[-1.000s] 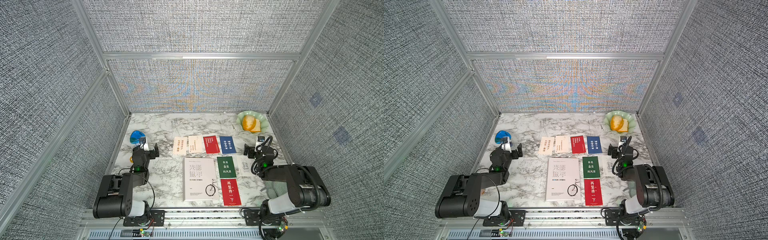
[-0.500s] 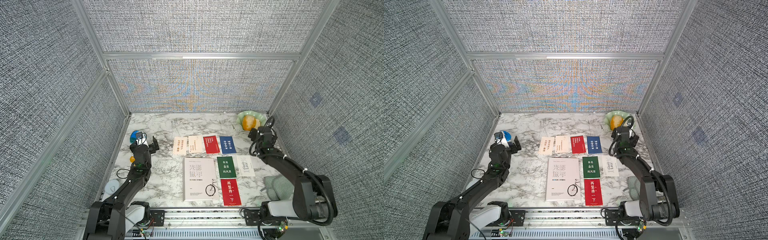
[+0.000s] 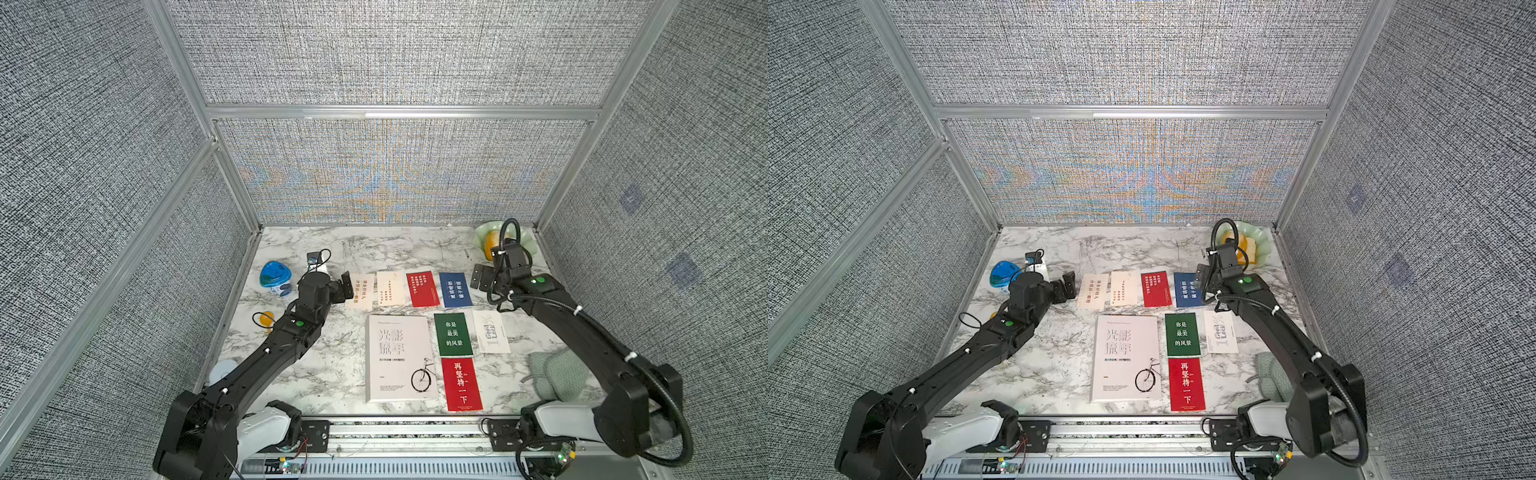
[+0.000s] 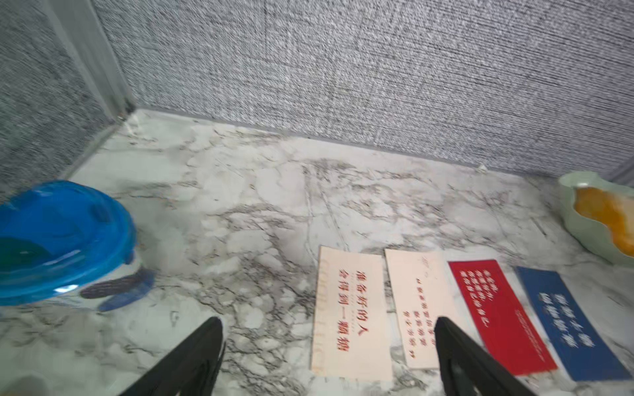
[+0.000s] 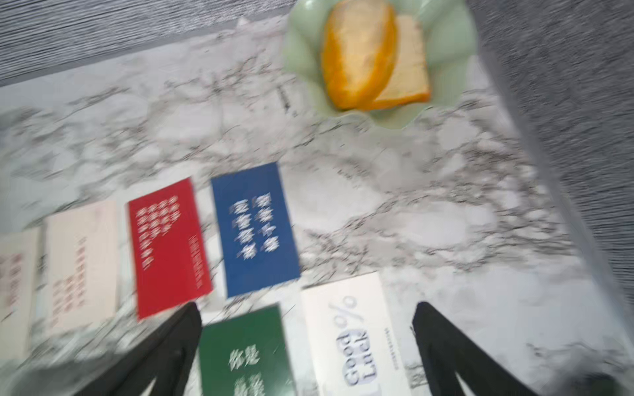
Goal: Place the photos into the photo albums
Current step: Open the photo album at the center of the board.
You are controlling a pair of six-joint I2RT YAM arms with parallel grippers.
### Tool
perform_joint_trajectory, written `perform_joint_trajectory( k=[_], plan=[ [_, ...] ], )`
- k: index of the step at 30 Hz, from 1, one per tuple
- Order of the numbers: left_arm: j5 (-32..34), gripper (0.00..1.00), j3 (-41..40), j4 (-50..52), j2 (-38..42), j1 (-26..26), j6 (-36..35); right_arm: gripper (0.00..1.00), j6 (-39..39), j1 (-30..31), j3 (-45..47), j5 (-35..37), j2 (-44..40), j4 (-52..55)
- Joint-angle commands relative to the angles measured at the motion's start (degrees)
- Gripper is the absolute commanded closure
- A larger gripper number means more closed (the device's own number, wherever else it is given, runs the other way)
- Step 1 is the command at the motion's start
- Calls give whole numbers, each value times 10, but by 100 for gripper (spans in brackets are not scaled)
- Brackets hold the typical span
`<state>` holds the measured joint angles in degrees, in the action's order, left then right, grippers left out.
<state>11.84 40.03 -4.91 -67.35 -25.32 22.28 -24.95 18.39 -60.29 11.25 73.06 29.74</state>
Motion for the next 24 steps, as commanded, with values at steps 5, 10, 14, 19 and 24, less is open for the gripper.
perform_joint_trajectory(
  k=[5,10,14,19,24],
  plan=[
    [-132,18,70,134,-71,-33,27,3,-40,17,46,-284,0,-77],
    [-154,31,68,169,-110,-68,53,9,-78,60,77,-343,36,-110],
    [-163,34,38,167,-113,-104,82,11,-95,88,114,-349,38,-126],
    [-173,34,-7,167,-101,-140,109,11,-125,111,164,-376,40,-160],
    [-198,30,-55,153,-81,-162,130,11,-155,148,213,-386,48,-198]
  ],
)
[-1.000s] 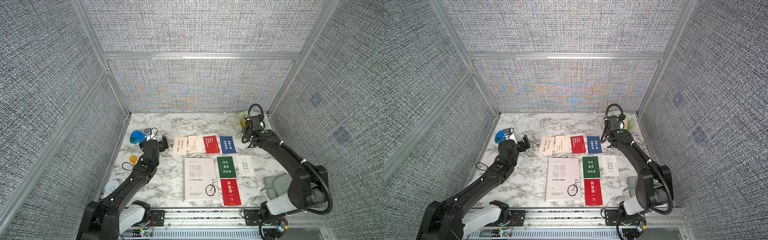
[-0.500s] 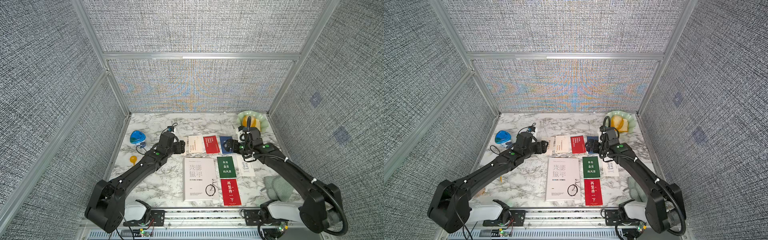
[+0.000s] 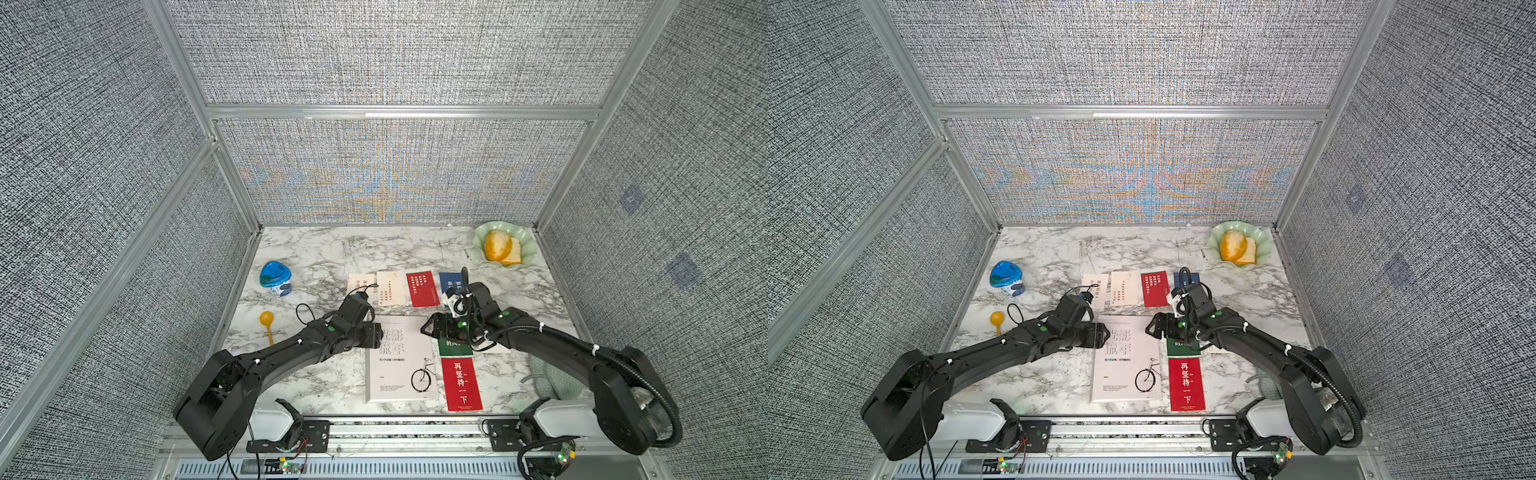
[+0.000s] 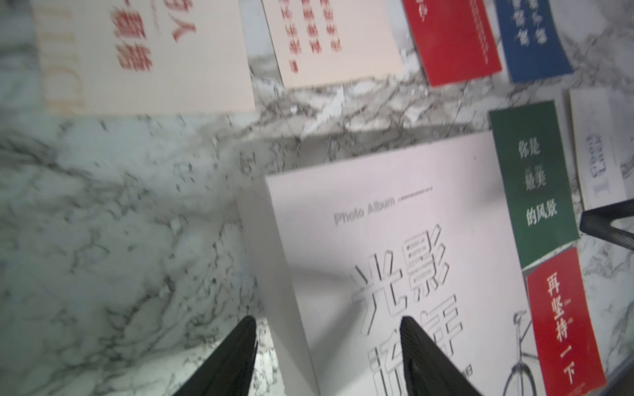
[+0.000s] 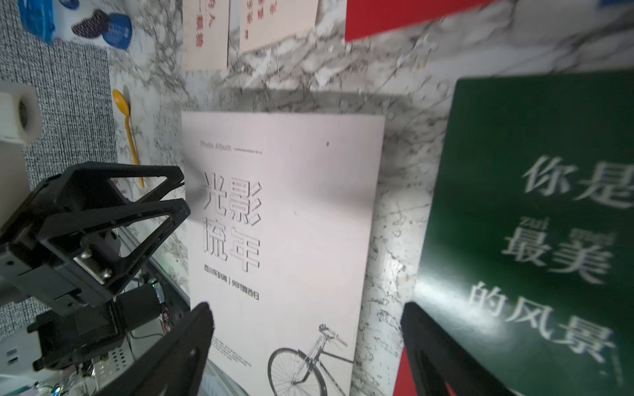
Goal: Place the photos into the photo albums
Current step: Open the photo album at the center of the board.
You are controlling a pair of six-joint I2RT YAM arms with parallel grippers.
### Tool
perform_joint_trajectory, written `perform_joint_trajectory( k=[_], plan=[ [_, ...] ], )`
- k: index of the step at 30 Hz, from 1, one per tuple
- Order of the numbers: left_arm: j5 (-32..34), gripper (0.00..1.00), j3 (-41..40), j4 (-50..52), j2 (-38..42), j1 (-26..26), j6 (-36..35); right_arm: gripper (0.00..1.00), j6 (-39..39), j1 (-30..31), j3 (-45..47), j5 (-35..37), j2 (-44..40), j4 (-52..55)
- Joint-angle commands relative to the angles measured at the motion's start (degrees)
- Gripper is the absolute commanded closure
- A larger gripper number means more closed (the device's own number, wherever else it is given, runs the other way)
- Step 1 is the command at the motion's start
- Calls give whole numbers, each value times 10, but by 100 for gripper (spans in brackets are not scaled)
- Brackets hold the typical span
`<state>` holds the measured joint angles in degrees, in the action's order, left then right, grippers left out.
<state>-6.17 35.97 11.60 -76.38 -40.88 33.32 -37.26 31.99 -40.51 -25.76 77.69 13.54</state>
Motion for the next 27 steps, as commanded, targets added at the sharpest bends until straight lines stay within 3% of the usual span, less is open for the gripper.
perform_joint_trajectory(
  k=[1,14,19,27],
  plan=[
    [-24,30,-25,-18,16,-11,24,11,-38,19,27,-17,0,-47],
    [-53,26,-88,-50,61,-32,69,11,-78,50,95,-27,5,-120],
    [-73,14,-99,-75,53,-32,80,11,-89,51,102,-43,25,-157],
    [-107,14,-113,-123,31,-33,99,15,-102,50,103,-55,40,-194]
  ],
)
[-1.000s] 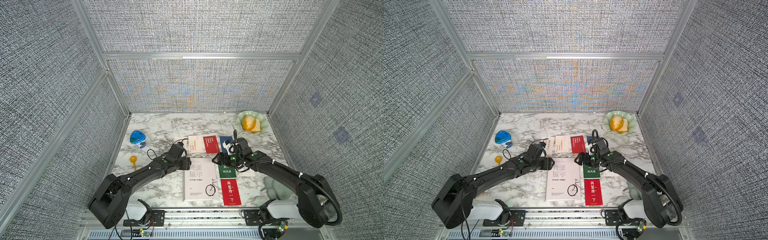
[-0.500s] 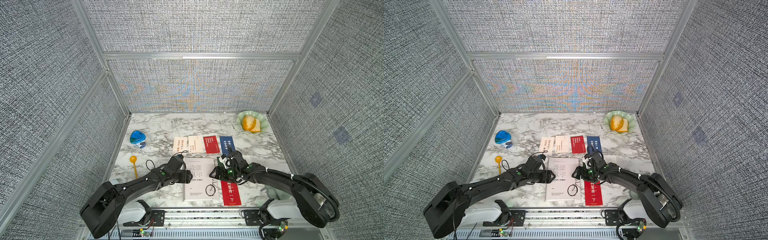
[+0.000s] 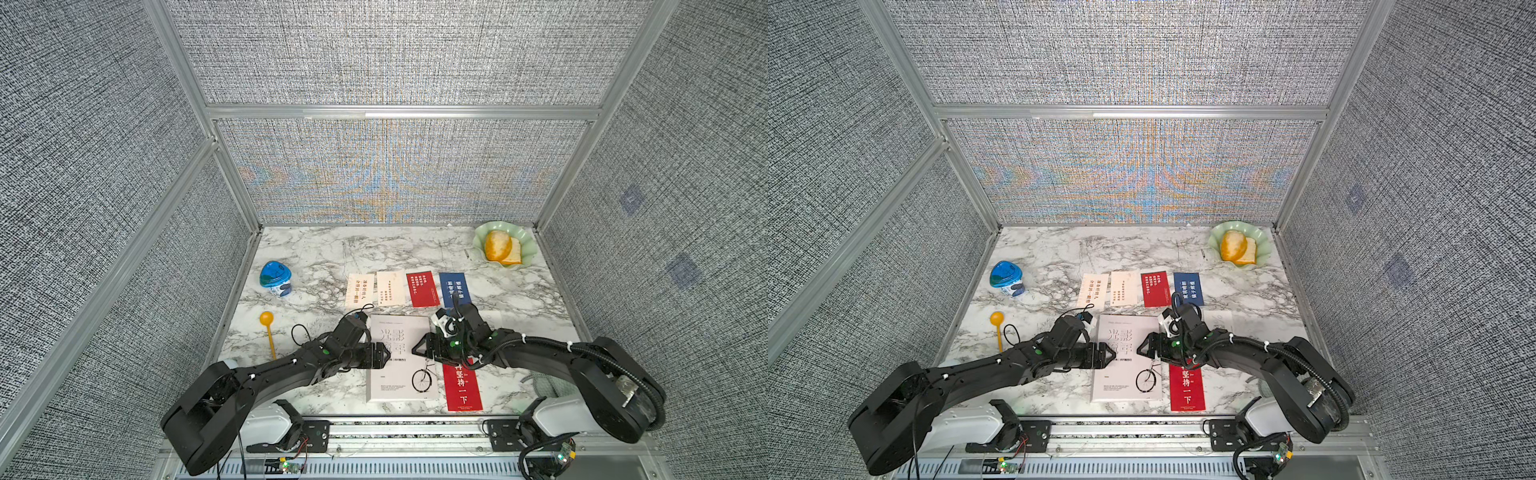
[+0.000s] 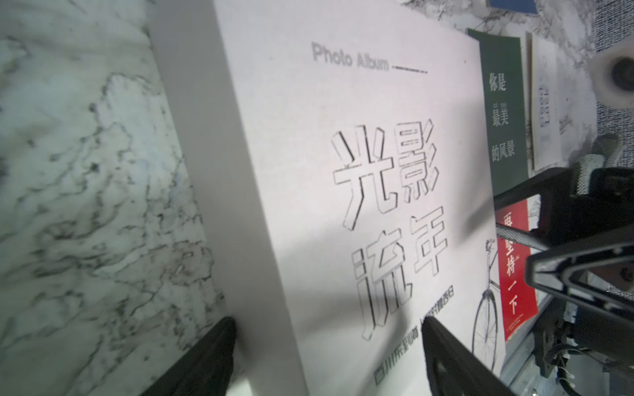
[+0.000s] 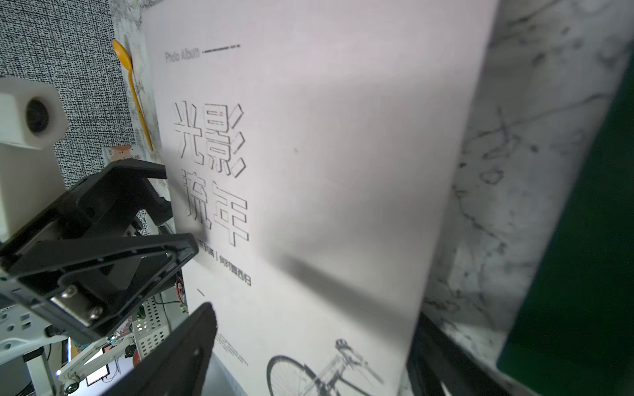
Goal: Place the photos into the photo albums
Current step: Open the photo album at the center of the board.
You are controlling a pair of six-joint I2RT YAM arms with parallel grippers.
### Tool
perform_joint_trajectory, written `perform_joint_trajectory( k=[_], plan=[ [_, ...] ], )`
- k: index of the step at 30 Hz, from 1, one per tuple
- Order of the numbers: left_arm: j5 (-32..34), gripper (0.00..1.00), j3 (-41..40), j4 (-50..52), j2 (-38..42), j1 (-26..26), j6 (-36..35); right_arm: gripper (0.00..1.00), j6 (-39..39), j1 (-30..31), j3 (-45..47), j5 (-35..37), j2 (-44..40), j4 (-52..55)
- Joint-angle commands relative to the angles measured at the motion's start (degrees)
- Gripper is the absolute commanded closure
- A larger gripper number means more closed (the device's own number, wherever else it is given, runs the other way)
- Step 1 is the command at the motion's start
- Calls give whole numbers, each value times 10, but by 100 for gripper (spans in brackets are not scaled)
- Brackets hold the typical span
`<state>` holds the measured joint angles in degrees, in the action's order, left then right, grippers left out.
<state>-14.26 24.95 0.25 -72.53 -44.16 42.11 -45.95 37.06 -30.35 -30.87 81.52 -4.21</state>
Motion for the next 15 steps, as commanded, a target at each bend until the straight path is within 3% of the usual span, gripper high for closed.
perform_joint_trajectory(
  k=[1,7,15],
  plan=[
    [-29,14,-2,-14,-10,0,11,15,-16,0,-1,-5,1,-18],
    [-33,16,15,-16,-26,0,11,18,-6,-6,-24,-7,-12,8],
    [-5,18,13,22,11,0,7,22,1,-12,-58,-24,-42,45]
  ],
)
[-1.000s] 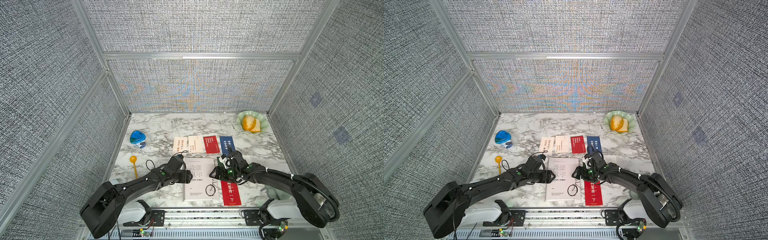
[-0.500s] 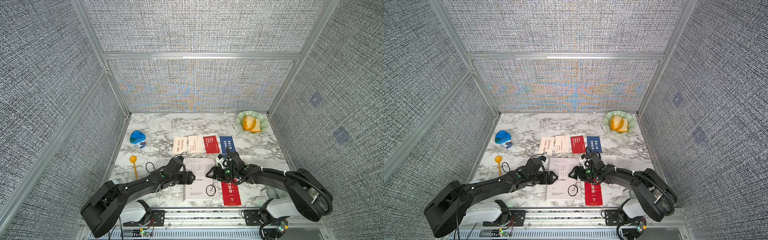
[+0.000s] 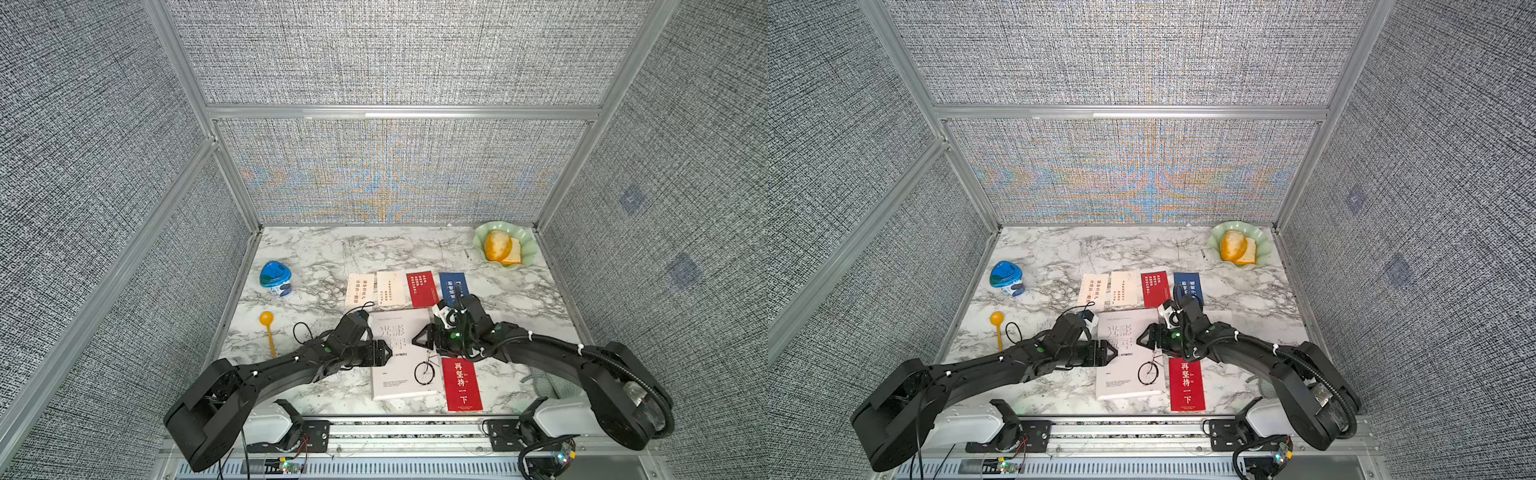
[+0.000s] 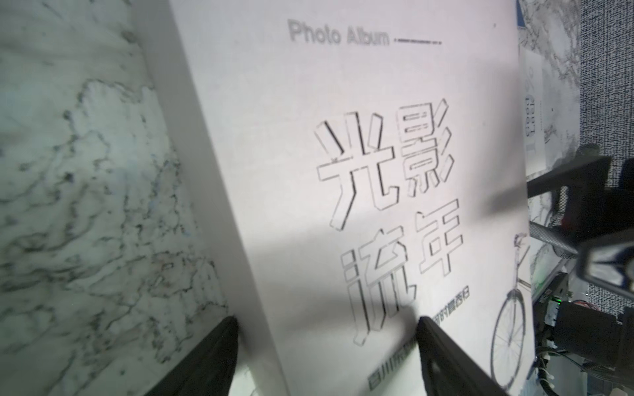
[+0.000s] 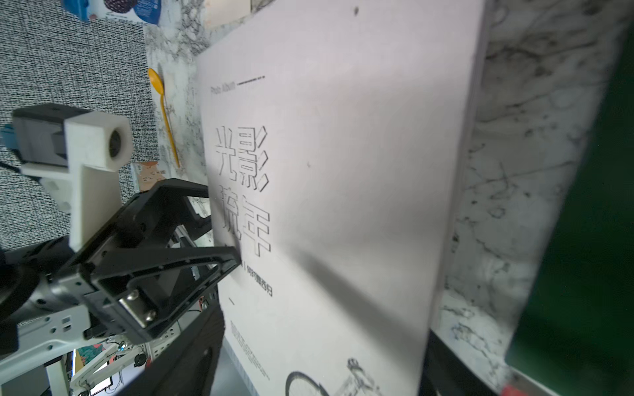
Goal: Place the photos into the photo albums
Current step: Open the photo album at the center of the board.
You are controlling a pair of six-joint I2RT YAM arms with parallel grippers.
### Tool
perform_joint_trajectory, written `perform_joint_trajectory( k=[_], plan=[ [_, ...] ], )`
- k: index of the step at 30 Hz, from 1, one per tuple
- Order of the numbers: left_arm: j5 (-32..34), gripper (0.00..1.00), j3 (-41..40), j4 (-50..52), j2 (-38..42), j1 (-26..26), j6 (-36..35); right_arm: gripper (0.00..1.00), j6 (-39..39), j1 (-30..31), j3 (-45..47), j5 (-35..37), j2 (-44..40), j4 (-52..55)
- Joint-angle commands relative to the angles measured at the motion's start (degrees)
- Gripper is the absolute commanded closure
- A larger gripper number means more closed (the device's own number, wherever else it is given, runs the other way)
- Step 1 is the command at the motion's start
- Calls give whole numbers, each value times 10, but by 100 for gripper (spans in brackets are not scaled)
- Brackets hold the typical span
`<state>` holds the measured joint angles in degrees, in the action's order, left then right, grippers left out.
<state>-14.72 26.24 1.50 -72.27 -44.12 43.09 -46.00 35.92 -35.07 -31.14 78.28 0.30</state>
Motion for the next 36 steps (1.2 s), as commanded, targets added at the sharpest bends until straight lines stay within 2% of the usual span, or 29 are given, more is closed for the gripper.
perform_joint_trajectory(
  k=[1,9,16,24,36],
  plan=[
    [4,18,0,14,11,-1,-3,22,1,-1,-15,-21,-14,4],
    [48,17,31,59,11,0,-24,23,8,3,-43,-22,-44,55],
    [55,18,55,56,-12,0,-33,23,21,17,-57,-10,-47,87],
    [67,18,63,68,-16,3,-45,23,65,51,-106,79,-27,198],
    [65,18,69,74,-18,7,-53,23,100,91,-166,155,-4,283]
  ],
)
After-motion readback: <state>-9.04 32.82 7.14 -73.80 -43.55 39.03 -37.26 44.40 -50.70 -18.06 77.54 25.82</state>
